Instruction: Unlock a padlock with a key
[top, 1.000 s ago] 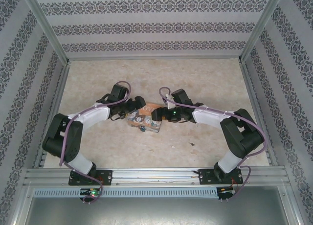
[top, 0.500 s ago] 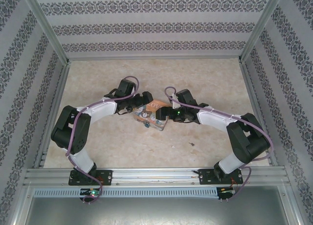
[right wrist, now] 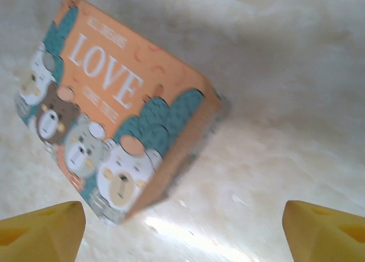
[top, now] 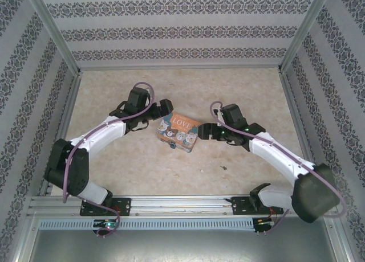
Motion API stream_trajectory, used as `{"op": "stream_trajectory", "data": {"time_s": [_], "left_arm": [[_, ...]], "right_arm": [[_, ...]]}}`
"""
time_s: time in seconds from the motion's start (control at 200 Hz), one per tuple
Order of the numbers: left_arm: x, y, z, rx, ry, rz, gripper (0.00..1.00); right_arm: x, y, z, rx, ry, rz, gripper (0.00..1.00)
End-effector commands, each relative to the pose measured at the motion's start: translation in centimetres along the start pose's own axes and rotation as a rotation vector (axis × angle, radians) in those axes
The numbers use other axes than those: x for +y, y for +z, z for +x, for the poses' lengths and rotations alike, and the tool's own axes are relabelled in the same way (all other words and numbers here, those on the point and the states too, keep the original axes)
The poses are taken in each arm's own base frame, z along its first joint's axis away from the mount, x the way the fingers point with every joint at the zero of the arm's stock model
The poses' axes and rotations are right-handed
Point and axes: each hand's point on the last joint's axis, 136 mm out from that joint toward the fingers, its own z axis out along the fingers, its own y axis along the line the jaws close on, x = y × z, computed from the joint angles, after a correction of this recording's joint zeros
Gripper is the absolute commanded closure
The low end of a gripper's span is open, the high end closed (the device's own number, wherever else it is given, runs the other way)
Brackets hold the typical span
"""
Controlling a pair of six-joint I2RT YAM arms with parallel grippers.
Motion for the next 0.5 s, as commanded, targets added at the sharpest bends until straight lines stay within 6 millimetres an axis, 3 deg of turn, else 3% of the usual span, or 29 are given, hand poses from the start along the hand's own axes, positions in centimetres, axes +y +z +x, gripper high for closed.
{"op": "stream_trajectory", "data": {"time_s": [0.0, 0.115, 0.25, 0.495], "left_arm": [[2.2, -1.2, -0.6, -0.057, 0.032, -0.08, 0.01], [3.0, -2.0, -1.1, -0.103, 0.024, -0.1, 0.01], [3.6, -2.7, -1.7, -0.145, 0.01, -0.117, 0.01], [4.1, -3.3, -2.0, -0.163, -0.003, -0.124, 0.01]], "right_arm": [[-4.5, -1.4, 4.5, 0.136, 0.069, 0.196, 0.17], [-5.8, -2.2, 7.3, 0.216, 0.123, 0.246, 0.28], [-7.1, -1.8, 10.0, 0.272, 0.186, 0.277, 0.36], [-8.6, -0.4, 12.9, 0.36, 0.184, 0.315, 0.51]]}}
